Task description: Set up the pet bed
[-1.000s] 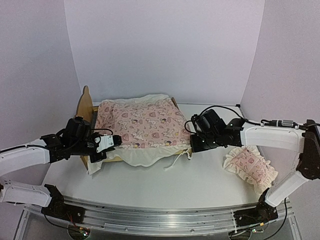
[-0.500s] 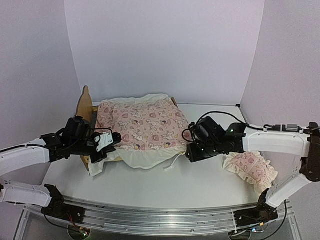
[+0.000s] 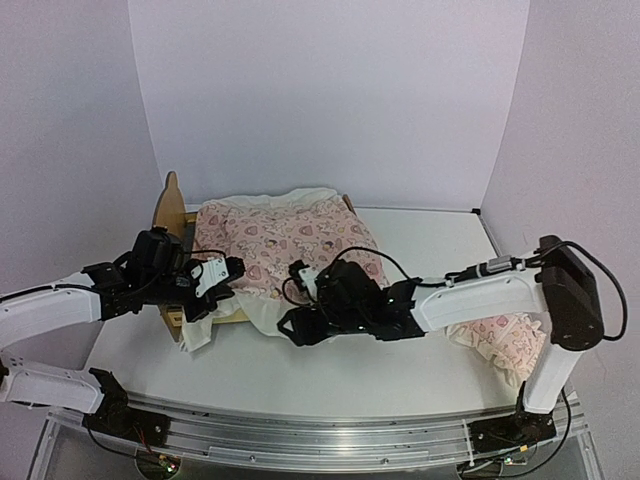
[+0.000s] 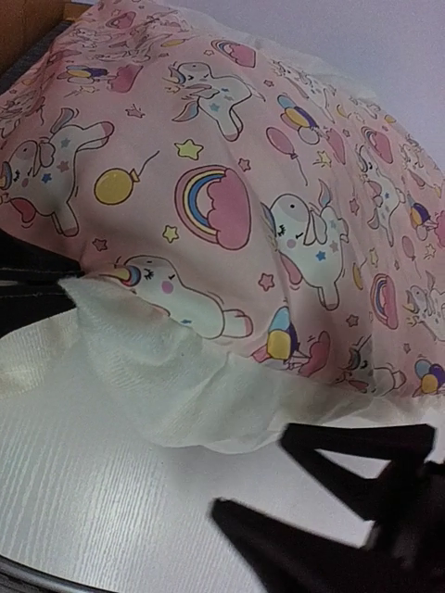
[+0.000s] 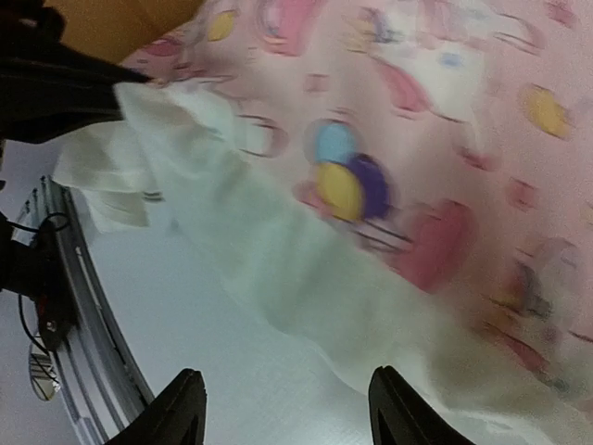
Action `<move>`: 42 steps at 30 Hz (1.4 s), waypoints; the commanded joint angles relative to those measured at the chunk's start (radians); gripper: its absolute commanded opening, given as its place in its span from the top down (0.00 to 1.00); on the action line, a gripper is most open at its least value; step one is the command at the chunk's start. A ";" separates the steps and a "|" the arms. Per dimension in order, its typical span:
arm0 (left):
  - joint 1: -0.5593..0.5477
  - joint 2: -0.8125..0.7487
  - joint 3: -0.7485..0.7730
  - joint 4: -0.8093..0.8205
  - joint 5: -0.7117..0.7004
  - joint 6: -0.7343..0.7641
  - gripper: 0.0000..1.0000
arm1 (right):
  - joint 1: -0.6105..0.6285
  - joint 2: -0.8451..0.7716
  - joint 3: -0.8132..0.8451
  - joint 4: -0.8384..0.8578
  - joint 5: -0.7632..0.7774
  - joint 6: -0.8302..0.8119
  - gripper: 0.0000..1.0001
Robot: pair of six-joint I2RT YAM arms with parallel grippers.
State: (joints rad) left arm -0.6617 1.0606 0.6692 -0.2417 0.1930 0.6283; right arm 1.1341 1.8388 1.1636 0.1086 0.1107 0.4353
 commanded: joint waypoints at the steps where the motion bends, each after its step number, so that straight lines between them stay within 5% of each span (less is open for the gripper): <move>1: 0.003 0.013 0.076 0.091 0.049 -0.075 1.00 | 0.028 0.154 0.169 0.249 -0.092 -0.017 0.36; 9: 0.003 0.003 0.064 0.091 0.050 -0.083 1.00 | 0.044 0.407 0.395 0.391 -0.183 0.103 0.30; 19: 0.002 -0.011 0.044 0.103 0.042 -0.109 1.00 | 0.072 0.537 0.526 0.443 -0.207 0.186 0.33; 23: 0.003 -0.019 0.046 0.089 0.039 -0.122 0.98 | 0.072 0.524 0.521 0.445 -0.172 0.187 0.74; 25: 0.003 -0.028 0.052 0.071 0.032 -0.135 0.87 | 0.071 0.489 0.480 0.445 -0.148 0.161 0.85; 27: 0.003 -0.041 0.057 0.047 0.024 -0.146 0.80 | 0.070 0.445 0.421 0.445 -0.113 0.127 0.83; 31: 0.004 -0.066 0.039 0.007 -0.007 -0.136 0.77 | 0.070 0.347 0.303 0.433 -0.058 0.069 0.60; 42: 0.010 -0.156 -0.054 -0.074 -0.109 -0.092 0.75 | 0.063 -0.123 -0.112 0.053 0.225 -0.004 0.52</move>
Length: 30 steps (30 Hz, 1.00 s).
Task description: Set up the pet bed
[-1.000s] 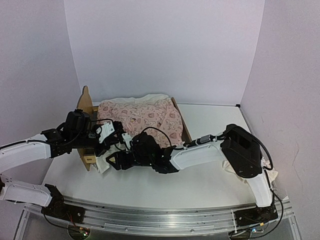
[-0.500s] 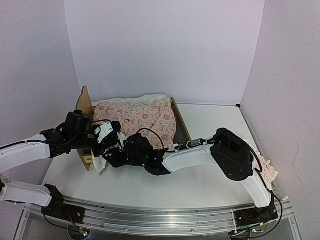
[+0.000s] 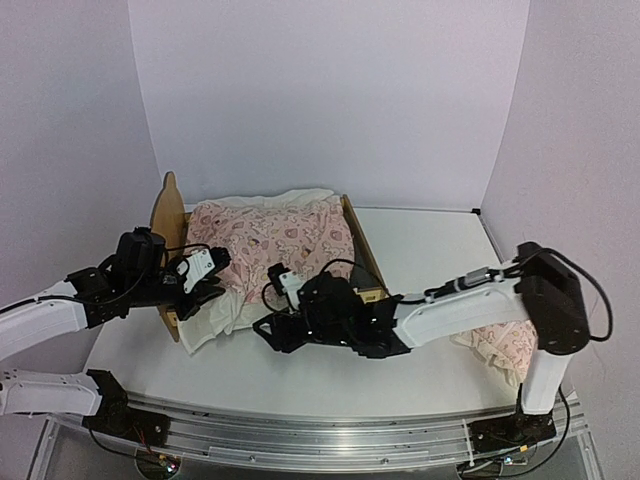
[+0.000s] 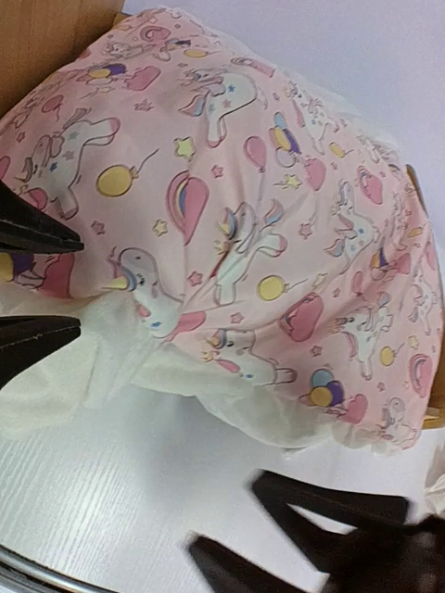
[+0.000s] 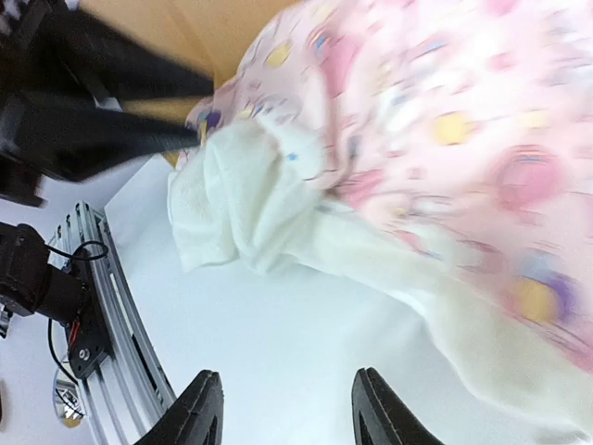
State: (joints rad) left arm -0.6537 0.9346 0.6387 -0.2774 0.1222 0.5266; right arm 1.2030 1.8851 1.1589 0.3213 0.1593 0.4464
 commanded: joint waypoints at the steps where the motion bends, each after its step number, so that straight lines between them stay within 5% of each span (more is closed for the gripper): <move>1: 0.003 -0.033 -0.028 -0.039 -0.038 0.008 0.74 | -0.011 -0.206 -0.146 -0.190 0.218 0.002 0.53; 7: 0.005 -0.033 -0.035 -0.056 -0.051 0.027 0.68 | -0.087 -0.273 -0.303 -0.204 0.271 0.144 0.59; 17: 0.006 -0.104 -0.070 -0.133 -0.075 0.027 0.54 | -0.179 -0.211 -0.239 -0.203 0.305 0.087 0.51; 27: 0.005 -0.108 -0.077 -0.143 -0.067 0.053 0.54 | -0.214 -0.229 -0.252 -0.209 0.395 0.078 0.99; 30: 0.005 -0.109 -0.075 -0.140 -0.066 0.066 0.54 | -0.225 -0.262 -0.276 -0.243 0.438 0.093 1.00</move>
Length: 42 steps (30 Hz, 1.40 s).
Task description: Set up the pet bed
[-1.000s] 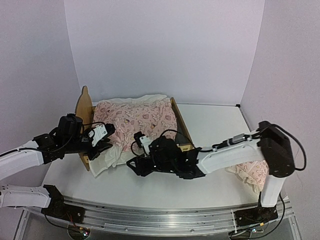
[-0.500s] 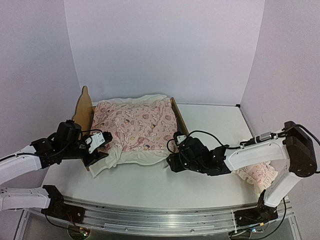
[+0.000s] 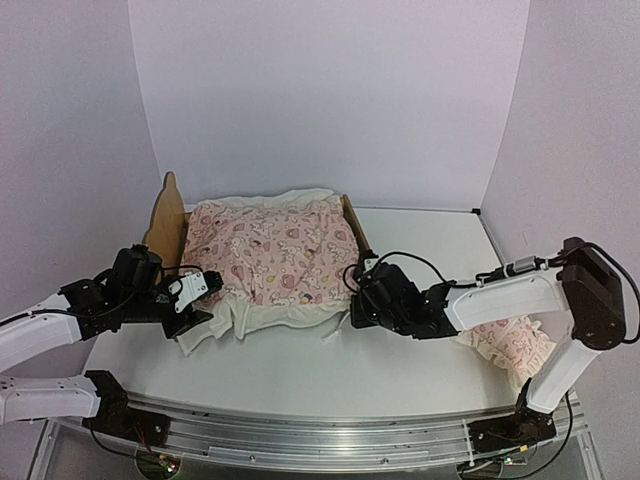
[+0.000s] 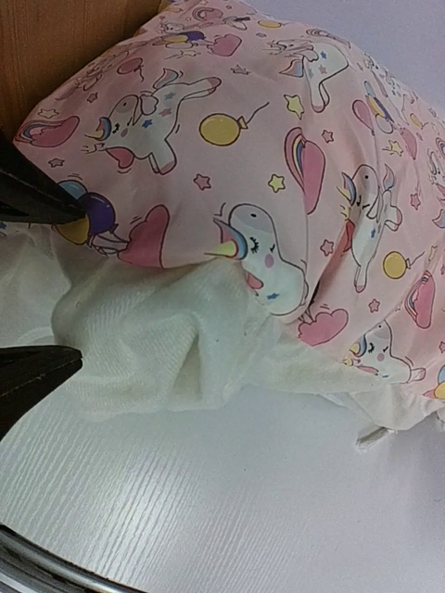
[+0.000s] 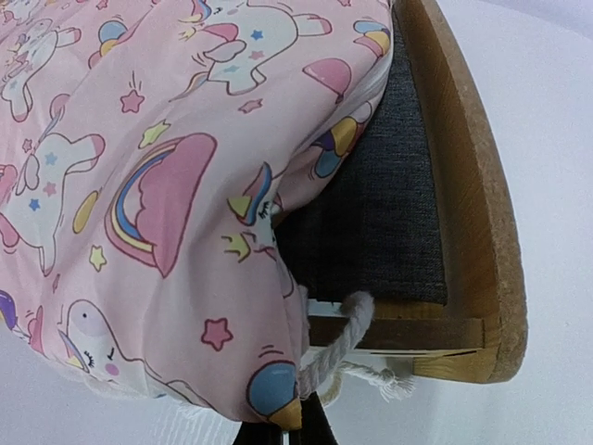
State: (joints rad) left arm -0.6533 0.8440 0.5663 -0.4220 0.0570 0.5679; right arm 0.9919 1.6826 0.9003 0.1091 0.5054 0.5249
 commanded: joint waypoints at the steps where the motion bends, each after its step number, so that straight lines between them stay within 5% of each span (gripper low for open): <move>1: 0.004 -0.018 0.000 0.005 -0.001 0.030 0.54 | -0.017 -0.071 -0.022 -0.055 0.105 0.023 1.00; 15: 0.005 -0.052 -0.004 -0.024 0.002 0.062 0.51 | -0.075 -0.193 -0.054 -0.238 0.218 0.069 0.99; 23: 0.010 -0.092 0.014 -0.115 0.038 0.021 0.50 | -0.078 -0.221 0.012 -0.347 0.061 0.002 0.62; 31: 0.104 -0.108 0.098 -0.237 0.213 -0.106 0.52 | -0.053 -0.272 0.122 -0.531 0.012 -0.010 0.52; 37: 0.132 -0.099 0.220 -0.119 0.236 -0.327 0.52 | -0.036 -0.308 0.157 -0.531 0.002 0.010 0.51; 42: 0.178 -0.089 0.180 -0.040 0.296 -0.754 0.50 | 0.039 -0.221 0.239 -0.484 -0.038 -0.043 0.50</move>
State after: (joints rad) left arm -0.5082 0.7486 0.7589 -0.5479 0.2889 0.1899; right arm 0.9678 1.4043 1.0523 -0.4125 0.5135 0.5200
